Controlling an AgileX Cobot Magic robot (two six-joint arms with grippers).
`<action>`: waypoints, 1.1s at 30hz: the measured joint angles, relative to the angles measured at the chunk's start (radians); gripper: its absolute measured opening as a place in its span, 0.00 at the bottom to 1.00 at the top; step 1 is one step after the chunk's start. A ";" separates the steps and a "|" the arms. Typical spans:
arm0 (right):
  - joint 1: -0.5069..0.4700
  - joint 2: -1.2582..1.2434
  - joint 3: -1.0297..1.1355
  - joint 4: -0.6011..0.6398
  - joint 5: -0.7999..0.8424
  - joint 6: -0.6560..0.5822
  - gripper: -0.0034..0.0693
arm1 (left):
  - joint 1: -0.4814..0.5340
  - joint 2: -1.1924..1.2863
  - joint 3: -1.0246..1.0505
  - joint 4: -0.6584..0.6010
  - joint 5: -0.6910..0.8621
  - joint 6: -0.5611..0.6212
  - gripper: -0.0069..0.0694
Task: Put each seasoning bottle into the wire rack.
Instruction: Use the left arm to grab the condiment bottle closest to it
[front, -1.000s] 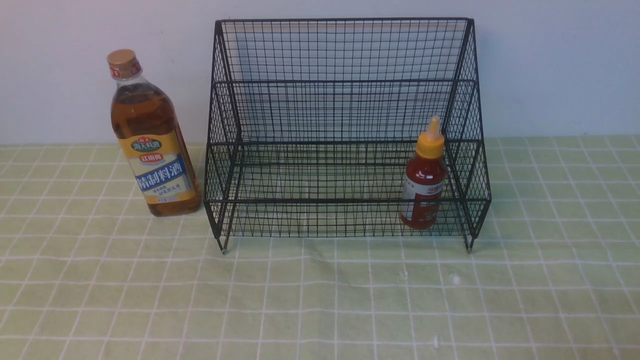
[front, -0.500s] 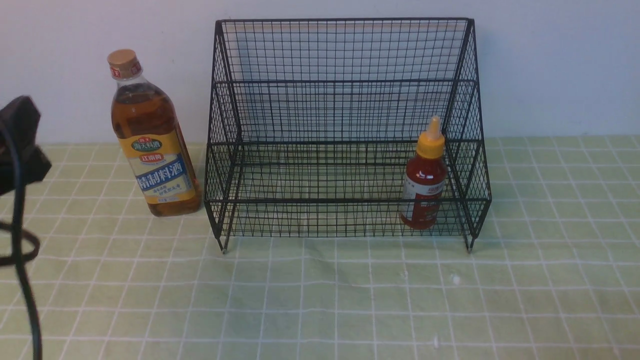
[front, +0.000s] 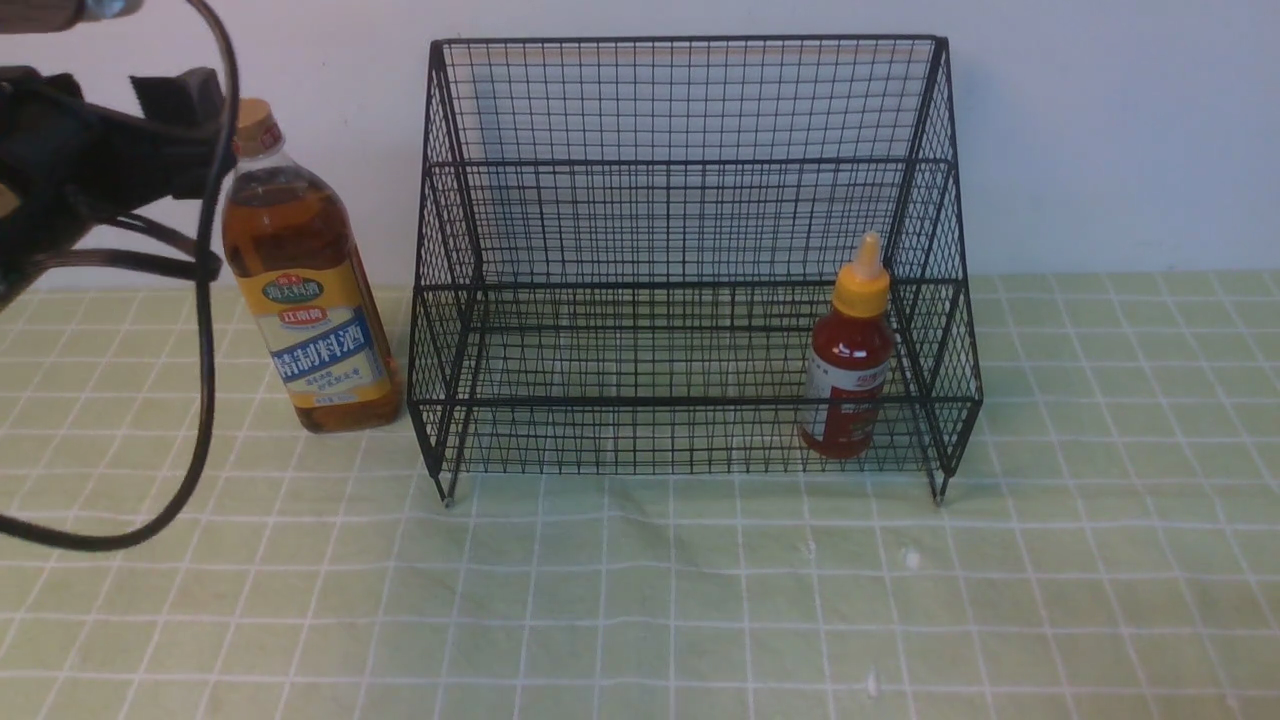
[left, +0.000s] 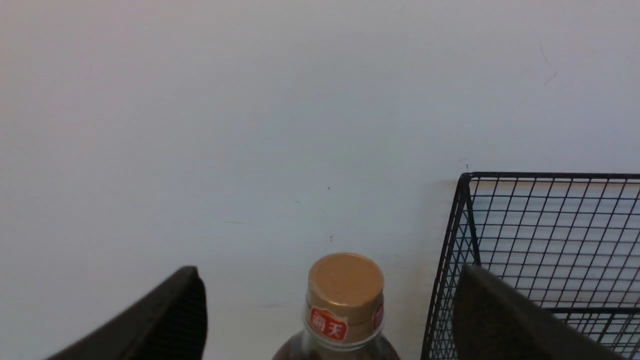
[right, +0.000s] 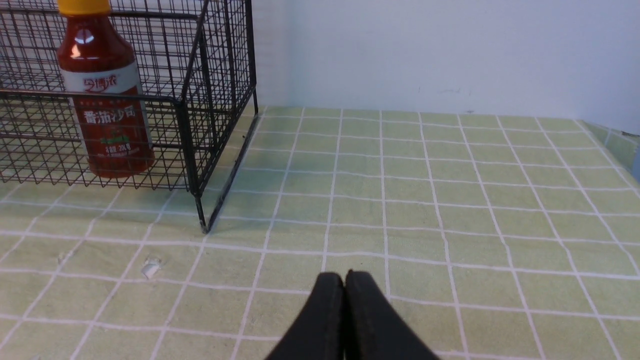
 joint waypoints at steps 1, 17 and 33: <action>0.000 0.000 0.000 0.000 0.000 0.000 0.03 | -0.002 0.017 -0.010 0.010 -0.003 -0.004 0.88; 0.000 0.000 0.000 0.000 0.000 0.000 0.03 | -0.006 0.295 -0.150 0.023 -0.157 -0.039 0.85; 0.000 0.000 0.000 0.000 0.000 0.000 0.03 | -0.006 0.375 -0.150 0.060 -0.183 -0.042 0.48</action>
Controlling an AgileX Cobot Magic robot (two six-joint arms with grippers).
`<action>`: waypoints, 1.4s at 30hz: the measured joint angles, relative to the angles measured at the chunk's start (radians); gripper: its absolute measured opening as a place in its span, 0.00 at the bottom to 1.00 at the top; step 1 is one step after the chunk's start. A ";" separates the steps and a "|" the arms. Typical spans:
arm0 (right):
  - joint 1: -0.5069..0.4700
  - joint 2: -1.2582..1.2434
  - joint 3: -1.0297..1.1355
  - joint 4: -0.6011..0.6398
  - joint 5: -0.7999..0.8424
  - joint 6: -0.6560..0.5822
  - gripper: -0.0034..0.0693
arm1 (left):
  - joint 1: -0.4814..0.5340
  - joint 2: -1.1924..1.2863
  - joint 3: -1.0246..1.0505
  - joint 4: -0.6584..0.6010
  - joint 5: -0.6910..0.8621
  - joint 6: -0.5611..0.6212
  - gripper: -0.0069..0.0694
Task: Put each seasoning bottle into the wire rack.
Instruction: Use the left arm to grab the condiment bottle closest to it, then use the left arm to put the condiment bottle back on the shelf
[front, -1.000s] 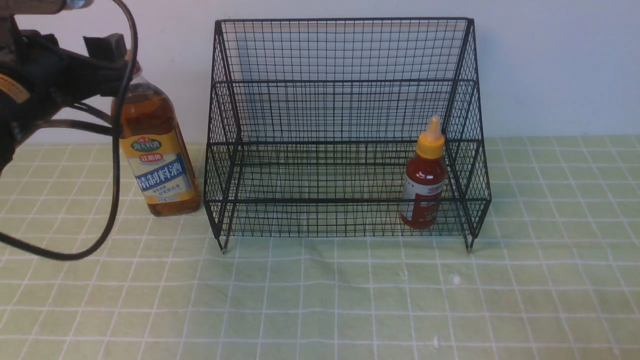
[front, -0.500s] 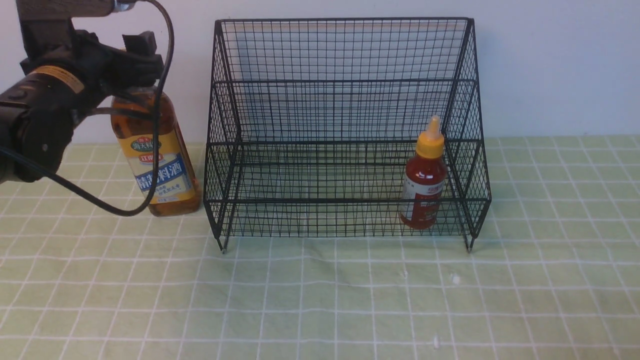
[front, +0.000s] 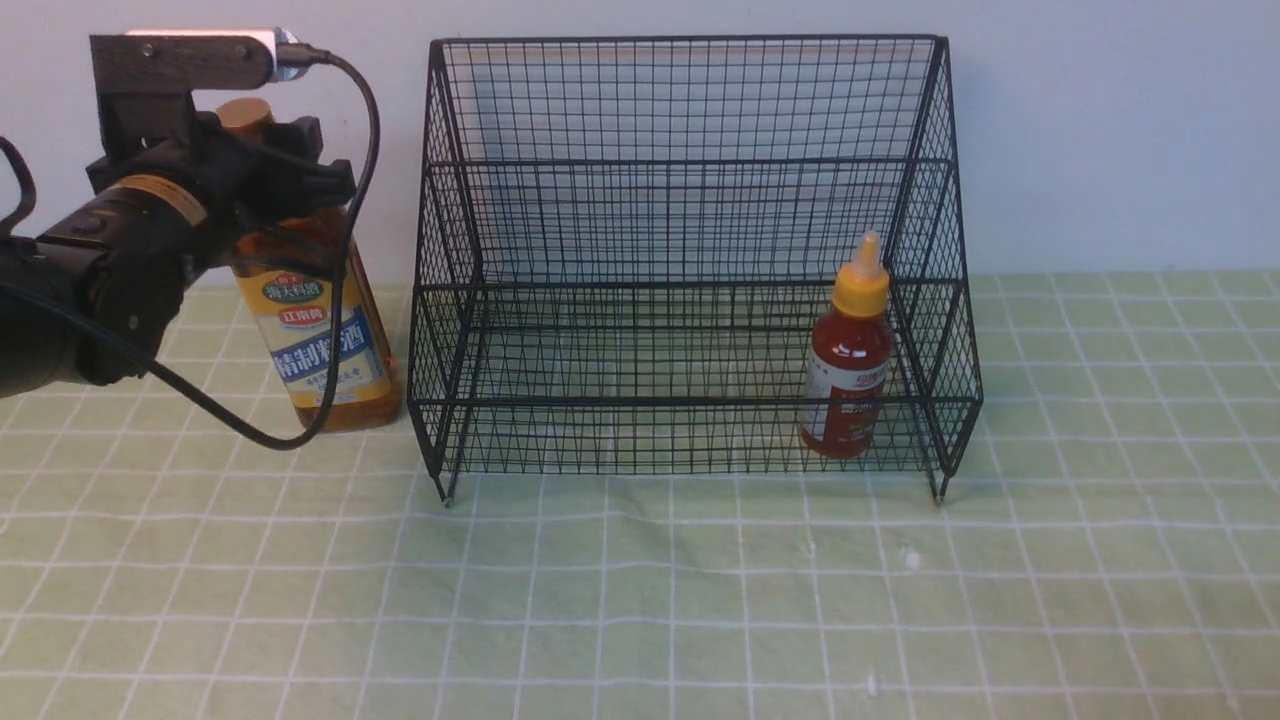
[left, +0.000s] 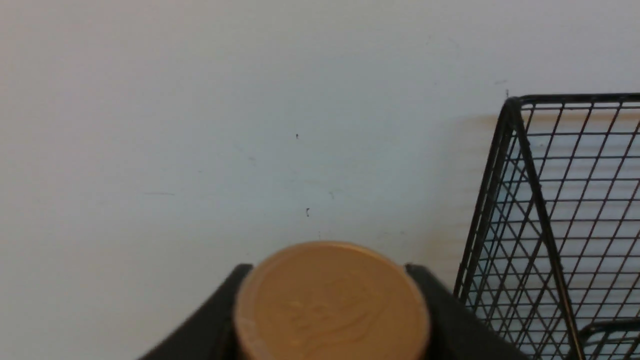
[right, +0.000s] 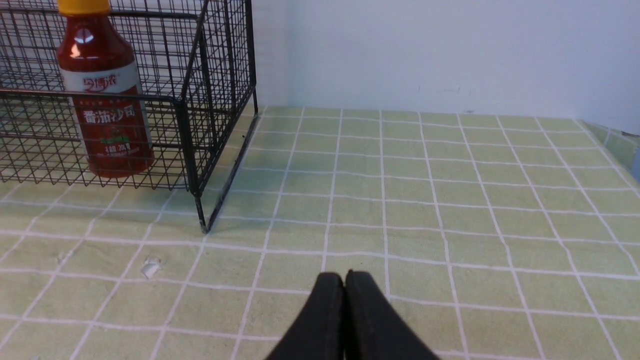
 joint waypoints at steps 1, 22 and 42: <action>0.000 0.000 0.000 0.000 0.000 0.000 0.03 | 0.000 -0.004 0.000 0.011 0.003 -0.004 0.49; 0.000 0.000 0.000 0.000 0.000 0.000 0.03 | -0.015 -0.354 -0.254 -0.040 0.266 -0.023 0.49; 0.000 0.000 0.000 0.000 0.000 0.000 0.03 | -0.243 -0.124 -0.456 -0.385 0.302 0.236 0.49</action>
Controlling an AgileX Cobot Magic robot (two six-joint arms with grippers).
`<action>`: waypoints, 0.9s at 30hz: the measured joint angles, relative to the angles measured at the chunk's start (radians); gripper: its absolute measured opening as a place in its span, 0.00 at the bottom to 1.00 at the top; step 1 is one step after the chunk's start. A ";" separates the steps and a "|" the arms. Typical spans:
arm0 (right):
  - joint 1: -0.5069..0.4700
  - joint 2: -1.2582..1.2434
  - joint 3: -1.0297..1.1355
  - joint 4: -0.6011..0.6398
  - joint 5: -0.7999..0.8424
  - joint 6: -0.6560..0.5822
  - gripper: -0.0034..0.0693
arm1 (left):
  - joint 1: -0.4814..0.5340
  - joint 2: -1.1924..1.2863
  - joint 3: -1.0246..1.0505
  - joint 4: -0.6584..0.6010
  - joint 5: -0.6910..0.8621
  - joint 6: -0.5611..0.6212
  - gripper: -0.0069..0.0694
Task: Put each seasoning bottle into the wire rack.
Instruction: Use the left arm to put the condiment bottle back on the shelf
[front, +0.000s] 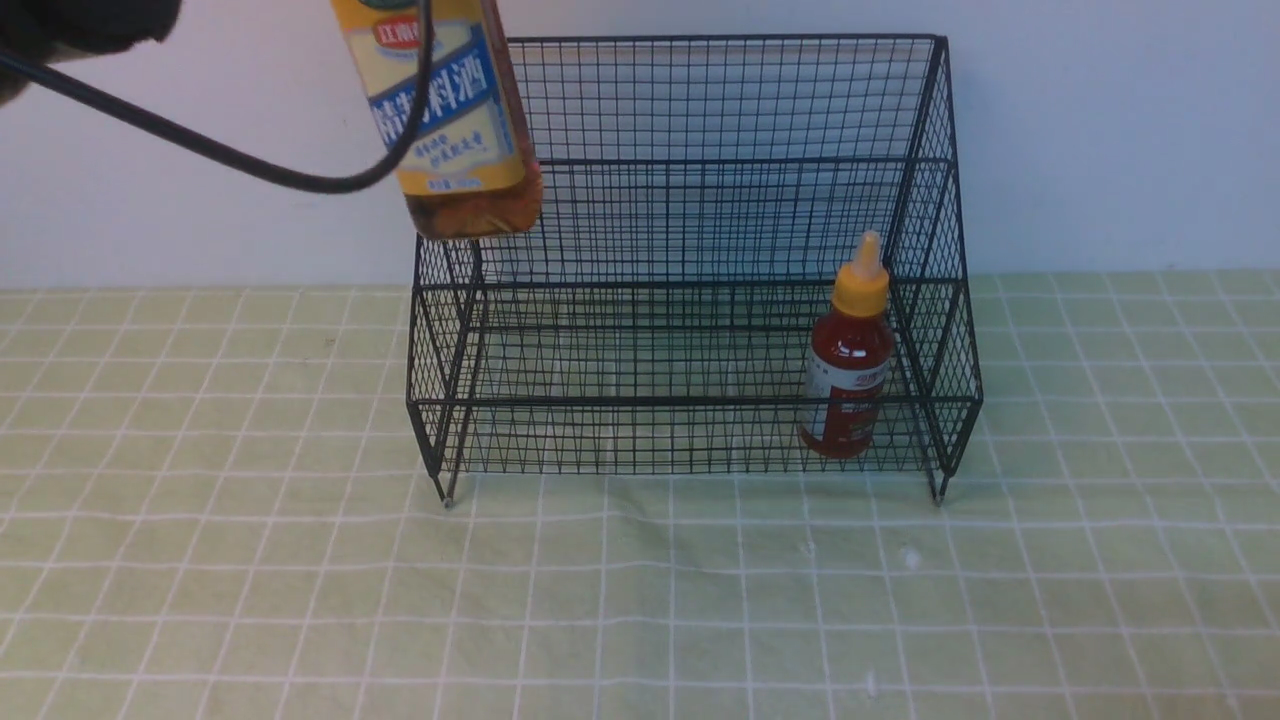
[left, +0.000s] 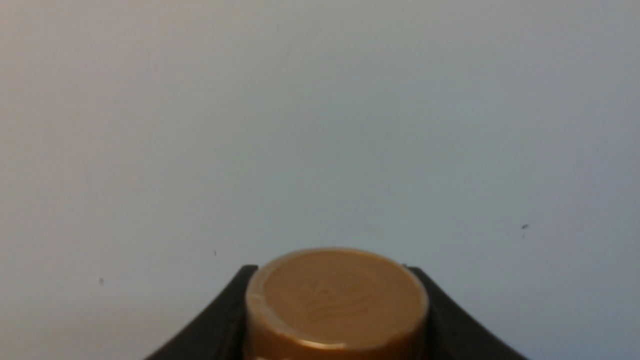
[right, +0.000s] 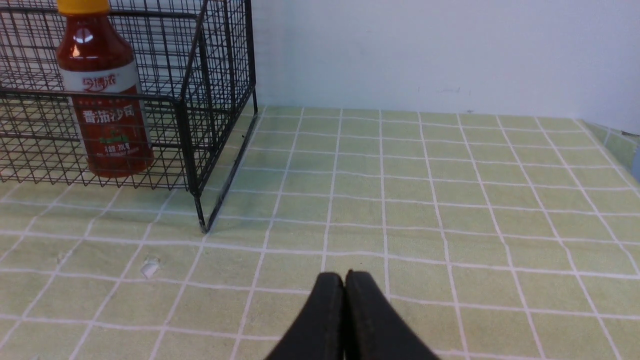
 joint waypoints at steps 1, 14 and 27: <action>0.000 0.000 0.000 0.000 0.000 0.000 0.03 | -0.005 0.015 0.000 -0.023 -0.006 0.021 0.49; 0.000 0.000 0.000 0.000 0.000 0.000 0.03 | -0.008 0.106 0.000 -0.065 -0.006 0.051 0.49; 0.000 0.000 0.000 0.000 0.000 0.000 0.03 | -0.010 0.203 0.000 -0.013 0.180 0.047 0.49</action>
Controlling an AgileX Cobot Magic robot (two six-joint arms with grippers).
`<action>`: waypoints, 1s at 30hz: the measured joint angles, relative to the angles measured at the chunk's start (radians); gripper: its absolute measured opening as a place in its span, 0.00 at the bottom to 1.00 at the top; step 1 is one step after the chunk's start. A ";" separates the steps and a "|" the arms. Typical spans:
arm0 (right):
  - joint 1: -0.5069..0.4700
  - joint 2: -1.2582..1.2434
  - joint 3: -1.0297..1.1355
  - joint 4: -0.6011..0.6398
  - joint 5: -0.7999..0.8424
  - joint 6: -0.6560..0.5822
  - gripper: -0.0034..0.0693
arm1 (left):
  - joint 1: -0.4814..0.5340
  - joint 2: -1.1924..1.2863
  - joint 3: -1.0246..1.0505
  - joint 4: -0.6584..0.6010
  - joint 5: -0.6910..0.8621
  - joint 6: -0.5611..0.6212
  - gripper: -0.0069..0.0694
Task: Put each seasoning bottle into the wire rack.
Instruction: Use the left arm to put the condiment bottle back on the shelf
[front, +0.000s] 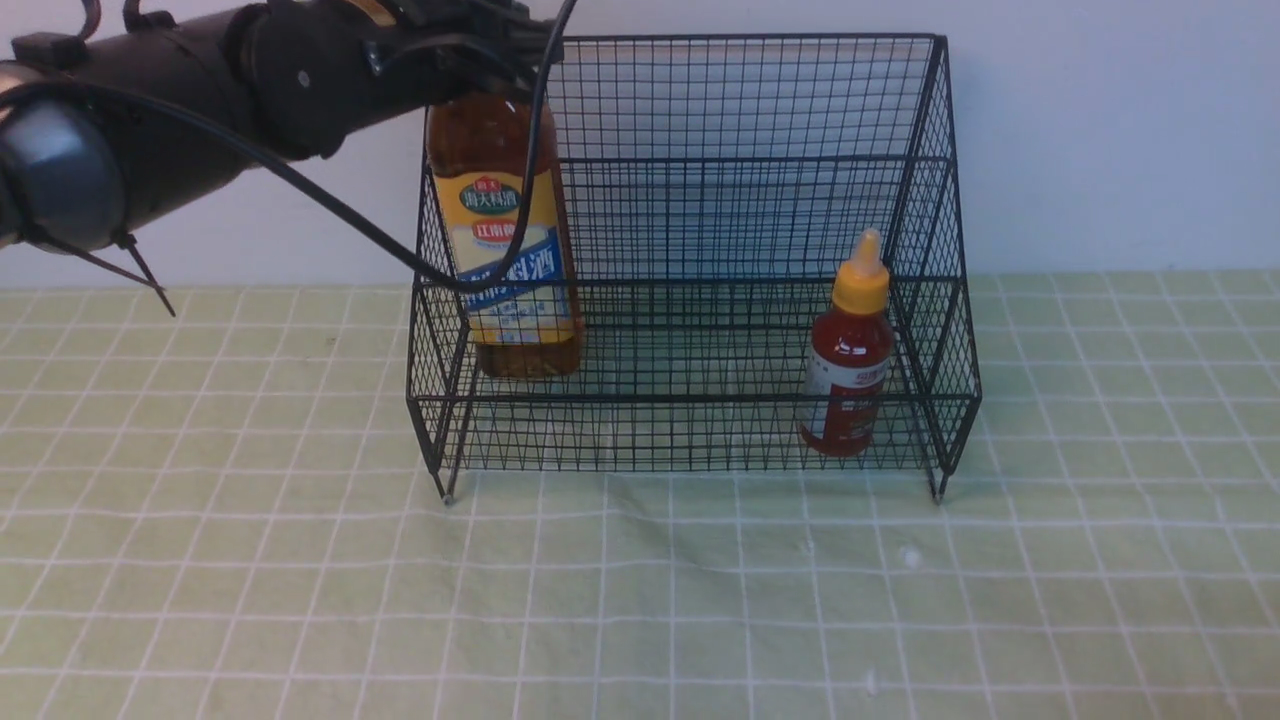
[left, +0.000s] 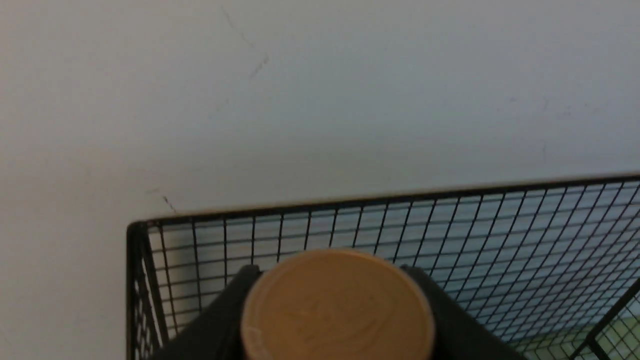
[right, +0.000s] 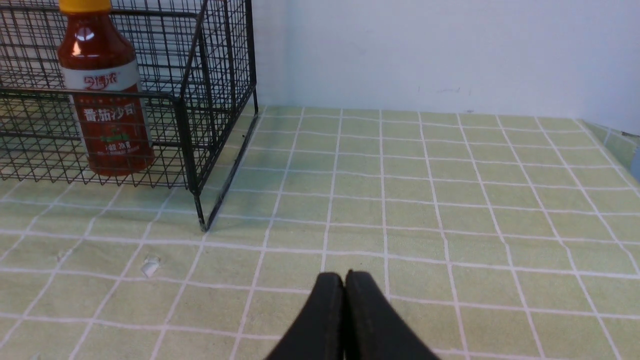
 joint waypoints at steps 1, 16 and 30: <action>0.000 0.000 0.000 0.000 0.000 0.000 0.03 | -0.001 0.002 0.000 0.000 0.012 0.000 0.49; 0.000 0.000 0.000 0.001 0.000 0.000 0.03 | -0.001 0.000 -0.008 0.009 0.071 -0.001 0.50; 0.000 0.000 0.000 0.001 0.000 0.000 0.03 | -0.002 -0.050 -0.020 0.006 0.111 -0.002 0.65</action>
